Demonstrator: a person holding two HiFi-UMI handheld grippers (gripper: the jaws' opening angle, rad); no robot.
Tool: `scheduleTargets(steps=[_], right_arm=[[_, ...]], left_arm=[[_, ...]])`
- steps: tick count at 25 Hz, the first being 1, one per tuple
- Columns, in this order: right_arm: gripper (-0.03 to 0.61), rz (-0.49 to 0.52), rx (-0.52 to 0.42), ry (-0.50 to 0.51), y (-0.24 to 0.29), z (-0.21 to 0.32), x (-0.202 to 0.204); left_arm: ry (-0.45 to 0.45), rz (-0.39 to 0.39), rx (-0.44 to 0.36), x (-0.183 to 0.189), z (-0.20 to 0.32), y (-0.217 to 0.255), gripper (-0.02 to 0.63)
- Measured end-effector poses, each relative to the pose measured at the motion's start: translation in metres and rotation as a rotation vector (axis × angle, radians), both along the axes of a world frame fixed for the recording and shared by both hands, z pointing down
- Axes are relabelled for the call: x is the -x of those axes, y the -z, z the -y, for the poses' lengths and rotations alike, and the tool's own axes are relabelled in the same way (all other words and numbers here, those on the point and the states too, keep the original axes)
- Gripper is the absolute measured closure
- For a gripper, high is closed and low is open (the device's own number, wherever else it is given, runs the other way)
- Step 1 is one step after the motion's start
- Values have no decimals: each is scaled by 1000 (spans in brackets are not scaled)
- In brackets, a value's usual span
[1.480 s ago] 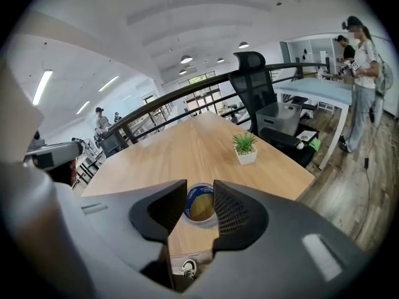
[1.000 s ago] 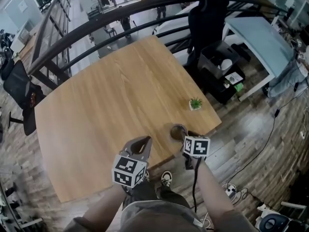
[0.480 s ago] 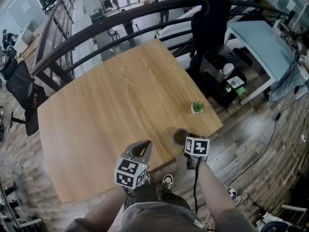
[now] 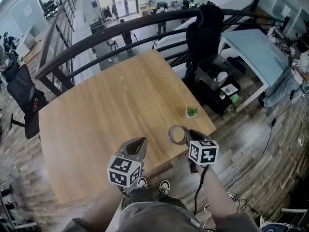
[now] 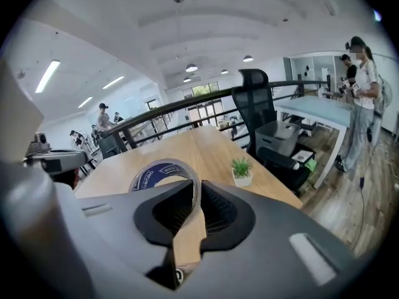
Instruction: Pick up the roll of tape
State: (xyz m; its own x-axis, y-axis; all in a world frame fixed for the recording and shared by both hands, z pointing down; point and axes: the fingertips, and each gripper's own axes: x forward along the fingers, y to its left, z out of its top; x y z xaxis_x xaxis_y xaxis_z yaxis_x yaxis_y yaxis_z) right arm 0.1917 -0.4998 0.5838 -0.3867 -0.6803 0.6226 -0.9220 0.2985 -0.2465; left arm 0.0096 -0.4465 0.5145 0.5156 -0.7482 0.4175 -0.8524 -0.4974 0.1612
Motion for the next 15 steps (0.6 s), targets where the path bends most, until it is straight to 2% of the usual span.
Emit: scheduleTargets(steps=[3, 8, 15], right_arm=[[529, -2, -113, 37, 55, -10, 4], [529, 6, -296, 74, 138, -33, 10], [528, 49, -505, 99, 224, -79, 12]], left_arm=[[11, -13, -67, 3, -1, 35, 612], [22, 10, -207, 10, -12, 93, 612], [47, -8, -307, 19, -43, 148, 612]])
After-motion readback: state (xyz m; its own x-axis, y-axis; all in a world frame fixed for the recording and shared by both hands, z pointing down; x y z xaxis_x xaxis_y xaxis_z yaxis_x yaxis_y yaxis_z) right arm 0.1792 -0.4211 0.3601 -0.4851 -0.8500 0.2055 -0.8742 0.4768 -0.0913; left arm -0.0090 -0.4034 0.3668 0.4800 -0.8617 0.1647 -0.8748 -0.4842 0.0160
